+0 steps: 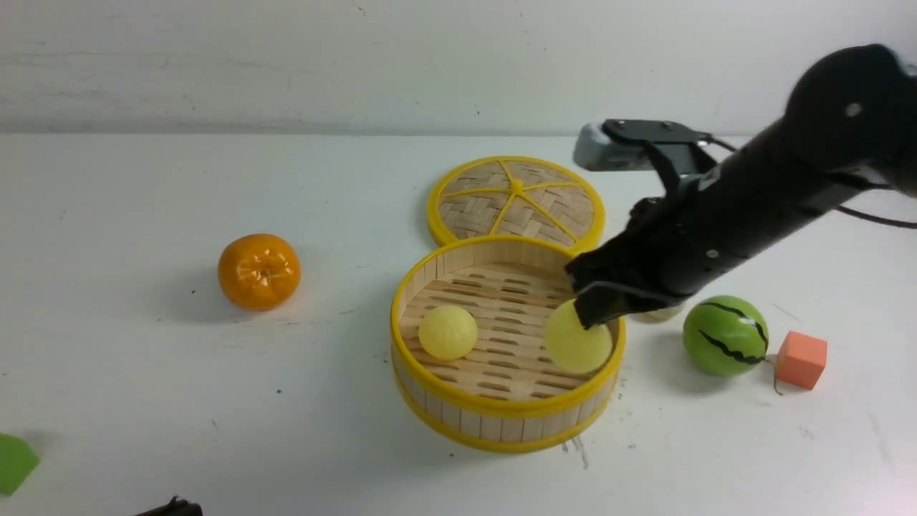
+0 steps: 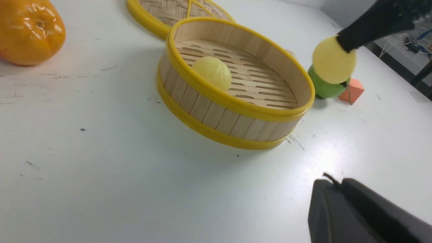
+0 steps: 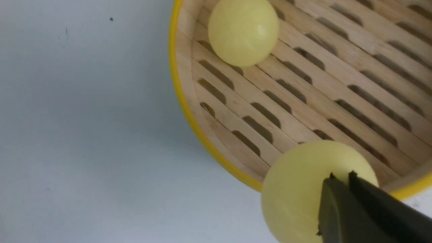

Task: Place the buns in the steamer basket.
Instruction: Use the right arm to put the steamed stuffed bun into the steamer, then use the right arm to grab a steamed stuffed bun

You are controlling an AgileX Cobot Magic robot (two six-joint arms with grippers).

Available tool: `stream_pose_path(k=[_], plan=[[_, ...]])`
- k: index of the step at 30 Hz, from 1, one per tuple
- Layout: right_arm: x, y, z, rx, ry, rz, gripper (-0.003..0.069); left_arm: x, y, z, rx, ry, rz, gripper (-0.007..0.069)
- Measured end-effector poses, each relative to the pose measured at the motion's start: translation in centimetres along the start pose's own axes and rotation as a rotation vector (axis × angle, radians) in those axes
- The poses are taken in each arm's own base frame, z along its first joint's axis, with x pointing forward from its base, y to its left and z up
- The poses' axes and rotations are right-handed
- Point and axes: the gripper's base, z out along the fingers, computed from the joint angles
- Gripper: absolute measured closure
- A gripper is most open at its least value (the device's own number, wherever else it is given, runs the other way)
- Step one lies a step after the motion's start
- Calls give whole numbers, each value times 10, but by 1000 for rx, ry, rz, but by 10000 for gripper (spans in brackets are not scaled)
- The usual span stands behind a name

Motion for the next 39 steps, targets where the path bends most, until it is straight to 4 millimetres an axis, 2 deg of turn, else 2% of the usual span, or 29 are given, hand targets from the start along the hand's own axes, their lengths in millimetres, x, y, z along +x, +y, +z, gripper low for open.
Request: stream_pose_path(k=[1, 2, 5, 6, 10, 11, 13, 14, 15, 16, 17, 18, 19, 20, 21, 22, 24, 26, 27, 30, 32, 39], plan=[[-1, 0, 2, -1, 3, -1, 657, 0, 0, 0, 0, 0, 0, 596], [-8, 0, 24, -9, 29, -2, 657, 0, 0, 0, 0, 0, 0, 596], [-14, -7, 43, -4, 50, 7, 648, 0, 0, 0, 0, 0, 0, 596], [-17, -13, 56, 4, 64, 9, 636, 0, 0, 0, 0, 0, 0, 596], [-19, -22, 78, 22, 101, 2, 552, 0, 0, 0, 0, 0, 0, 589], [-21, -23, 79, 28, 105, -7, 484, 0, 0, 0, 0, 0, 0, 587], [-23, -22, 77, 26, 108, -15, 404, 0, 0, 0, 0, 0, 0, 588], [-24, -21, 77, 25, 108, -15, 393, 0, 0, 0, 0, 0, 0, 588], [-29, -19, 69, 22, 102, -28, 312, 0, 0, 0, 0, 0, 0, 587], [-31, -18, 67, 23, 100, -34, 292, 0, 0, 0, 0, 0, 0, 587], [-38, -18, 51, 35, 91, -55, 221, 0, 0, 0, 0, 0, 0, 587], [-39, -17, 49, 38, 86, -59, 214, 0, 0, 0, 0, 0, 0, 587], [-44, -22, 32, 71, 67, -66, 183, 0, 0, 0, 0, 0, 0, 587], [-44, -23, 31, 71, 69, -58, 178, 0, 0, 0, 0, 0, 0, 587], [-47, -28, 22, 100, 58, -53, 172, 0, 0, 0, 0, 0, 0, 587], [-48, -45, 9, 159, 46, -13, 176, 0, 0, 0, 0, 0, 0, 587], [-48, -72, 1, 233, 39, 62, 204, 0, 0, 0, 0, 0, 0, 587], [-46, -99, 4, 278, 39, 145, 242, 0, 0, 0, 0, 0, 0, 587], [-46, -104, 4, 283, 36, 158, 247, 0, 0, 0, 0, 0, 0, 587], [-44, -141, 19, 302, 2, 241, 317, 0, 0, 0, 0, 0, 0, 587], [-43, -152, 30, 291, -13, 265, 344, 0, 0, 0, 0, 0, 0, 587], [-43, -165, 49, 308, -48, 251, 354, 0, 0, 0, 0, 0, 0, 585]])
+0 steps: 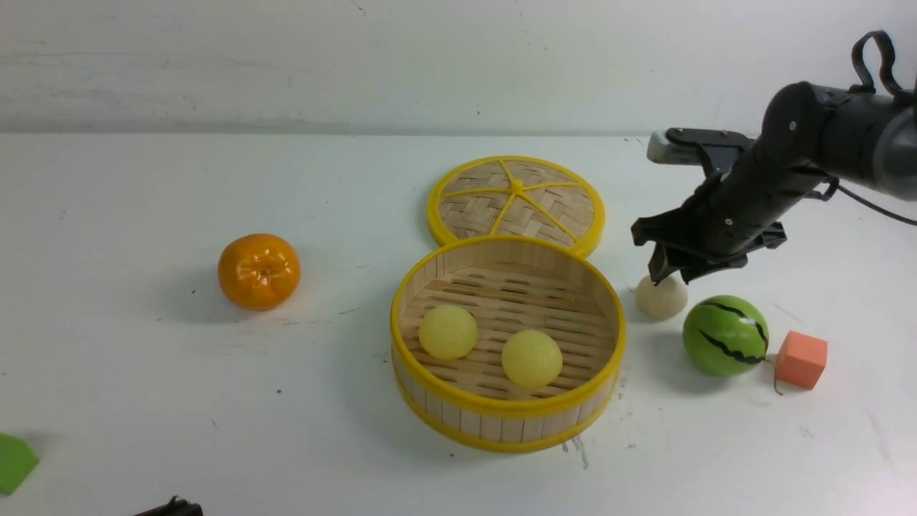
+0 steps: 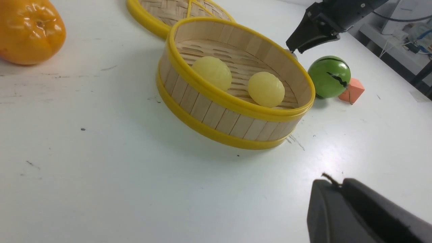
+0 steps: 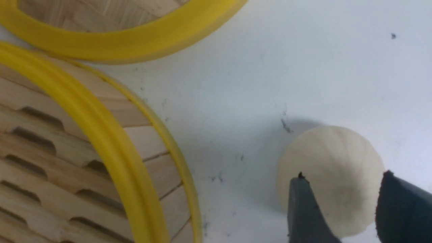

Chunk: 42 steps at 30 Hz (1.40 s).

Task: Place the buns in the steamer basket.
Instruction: Use the right arm to grab a steamed stuffed bun, then use the right arm to put the steamed stuffed bun into the steamer

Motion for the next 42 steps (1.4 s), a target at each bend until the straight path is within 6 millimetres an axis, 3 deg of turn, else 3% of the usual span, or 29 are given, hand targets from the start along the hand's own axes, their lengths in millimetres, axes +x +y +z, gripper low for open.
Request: stream_pose_path(k=[9, 13, 21, 24, 26, 27, 29, 32, 36, 38, 41, 42], plan=[[0, -5, 18, 19, -22, -4, 368, 0, 0, 0, 0, 0, 0, 575], [1, -6, 20, 20, -17, -4, 417, 0, 0, 0, 0, 0, 0, 570], [1, -5, 15, 17, -6, -43, 639, 0, 0, 0, 0, 0, 0, 557], [-1, -2, 3, 12, -9, -57, 654, 0, 0, 0, 0, 0, 0, 554], [-4, 6, -21, -15, -24, -59, 654, 0, 0, 0, 0, 0, 0, 554], [-4, 8, -23, -20, -22, -62, 654, 0, 0, 0, 0, 0, 0, 554], [-5, 29, -49, -87, -49, -99, 654, 0, 0, 0, 0, 0, 0, 550], [-3, 63, -62, -199, -65, -140, 654, 0, 0, 0, 0, 0, 0, 548], [1, 97, -46, -273, -94, -187, 652, 0, 0, 0, 0, 0, 0, 543], [3, 111, -22, -270, -124, -220, 643, 0, 0, 0, 0, 0, 0, 541], [8, 118, 7, -255, -136, -233, 617, 0, 0, 0, 0, 0, 0, 540], [8, 118, 8, -253, -136, -233, 613, 0, 0, 0, 0, 0, 0, 540]])
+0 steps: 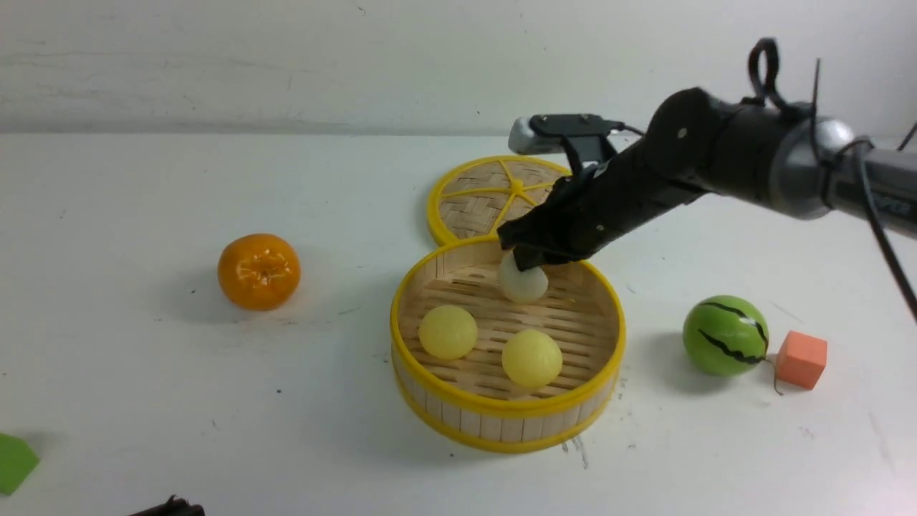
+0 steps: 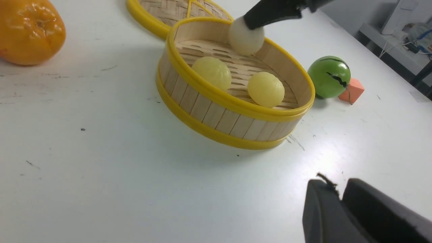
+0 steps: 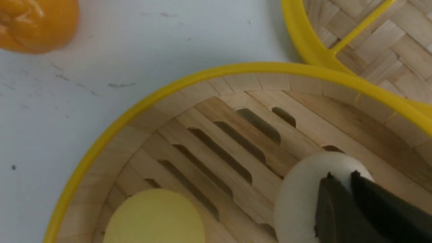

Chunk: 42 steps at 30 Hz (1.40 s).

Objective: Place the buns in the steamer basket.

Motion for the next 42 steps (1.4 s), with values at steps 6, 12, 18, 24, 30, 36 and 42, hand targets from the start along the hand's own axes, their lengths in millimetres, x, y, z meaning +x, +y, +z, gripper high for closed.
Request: stream_pose_path(k=[6, 12, 18, 24, 30, 36, 42], plan=[[3, -3, 14, 20, -26, -2, 419, 0, 0, 0, 0, 0, 0, 533], [-16, 23, -57, -13, -29, -85, 183, 0, 0, 0, 0, 0, 0, 530], [14, 47, -189, 115, 37, -64, 335, 0, 0, 0, 0, 0, 0, 524], [92, 55, -255, 153, -10, 66, 581, 0, 0, 0, 0, 0, 0, 524], [167, 60, -308, 148, -224, 162, 666, 0, 0, 0, 0, 0, 0, 524], [216, 59, -331, 148, -355, 182, 657, 0, 0, 0, 0, 0, 0, 524], [251, 49, -324, 207, -358, 148, 624, 0, 0, 0, 0, 0, 0, 524]])
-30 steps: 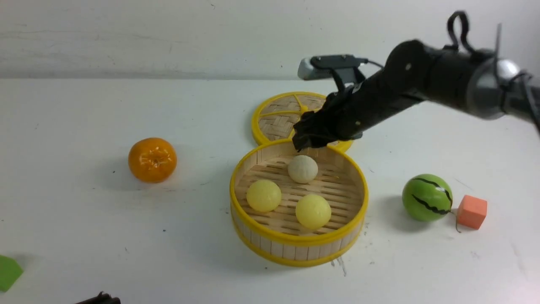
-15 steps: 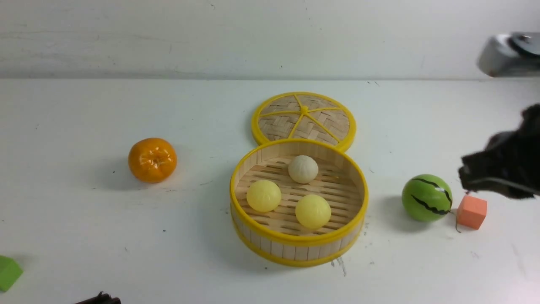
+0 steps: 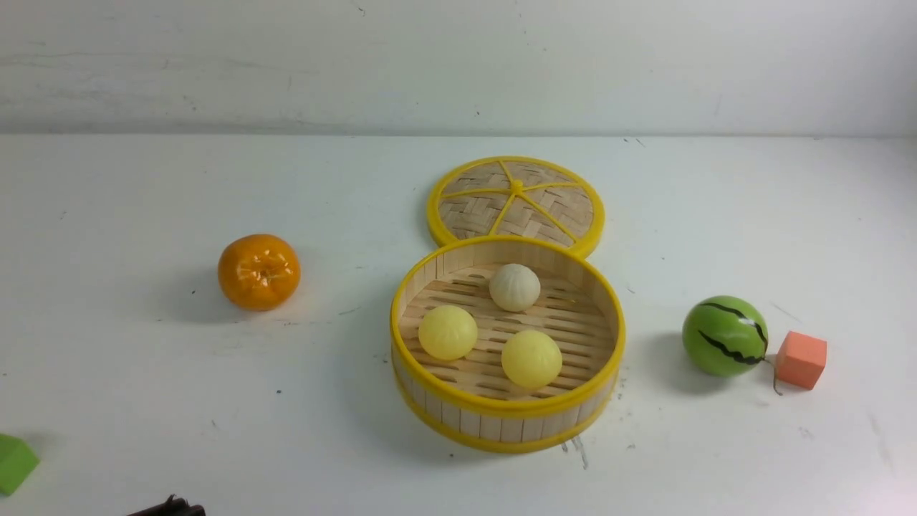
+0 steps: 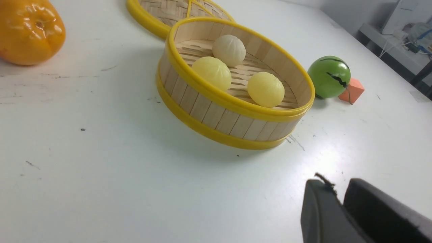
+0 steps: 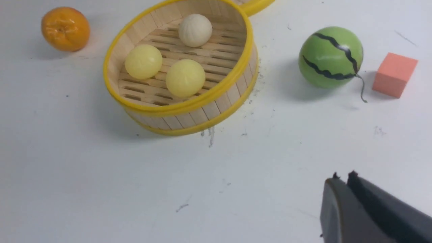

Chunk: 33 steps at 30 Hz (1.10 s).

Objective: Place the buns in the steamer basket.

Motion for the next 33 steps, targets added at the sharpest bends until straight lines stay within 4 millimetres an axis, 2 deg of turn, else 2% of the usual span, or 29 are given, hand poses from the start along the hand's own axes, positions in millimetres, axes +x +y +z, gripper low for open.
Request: stream_pose_path(k=[5, 10, 16, 19, 23, 24, 26, 28, 33], plan=[[12, -10, -8, 75, -2, -63, 613, 0, 0, 0, 0, 0, 0, 524], [20, -16, -5, 117, 28, -89, 608, 0, 0, 0, 0, 0, 0, 524], [32, -28, 3, 209, -121, -17, 607, 0, 0, 0, 0, 0, 0, 524], [53, -40, 15, 275, -257, -12, 607, 0, 0, 0, 0, 0, 0, 524], [82, -48, 33, 273, -379, -21, 607, 0, 0, 0, 0, 0, 0, 524], [86, -49, 35, 272, -390, -17, 607, 0, 0, 0, 0, 0, 0, 524], [108, -56, 47, 267, -425, 29, 607, 0, 0, 0, 0, 0, 0, 524], [119, -59, 50, 287, -391, 95, 607, 0, 0, 0, 0, 0, 0, 524], [123, -62, 50, 326, -346, 131, 607, 0, 0, 0, 0, 2, 0, 522]])
